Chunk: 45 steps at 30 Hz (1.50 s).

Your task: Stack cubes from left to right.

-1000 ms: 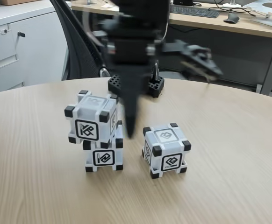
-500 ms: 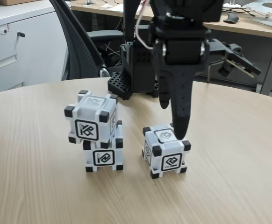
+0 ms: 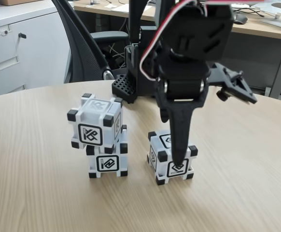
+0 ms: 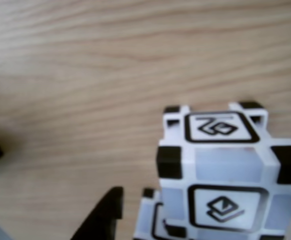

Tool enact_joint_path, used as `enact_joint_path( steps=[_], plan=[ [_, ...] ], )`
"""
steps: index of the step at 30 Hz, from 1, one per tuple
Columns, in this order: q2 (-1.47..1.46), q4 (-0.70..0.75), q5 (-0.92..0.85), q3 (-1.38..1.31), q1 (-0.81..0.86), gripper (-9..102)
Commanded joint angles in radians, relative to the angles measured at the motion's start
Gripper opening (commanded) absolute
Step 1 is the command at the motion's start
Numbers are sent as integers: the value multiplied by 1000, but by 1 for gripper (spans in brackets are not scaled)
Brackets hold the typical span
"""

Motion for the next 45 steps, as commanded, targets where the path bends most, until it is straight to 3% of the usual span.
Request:
enact_joint_path(
  steps=[1, 5, 11, 26, 36, 45],
  plan=[
    [-6, -9, 0, -3, 9, 40],
    [-18, -11, 2, -3, 11, 34],
    [-18, -11, 15, -3, 11, 0],
    [12, 2, 34, -32, 2, 0],
    [265, 2, 35, -109, 2, 0],
    [295, -3, 2, -98, 11, 0]
  ],
)
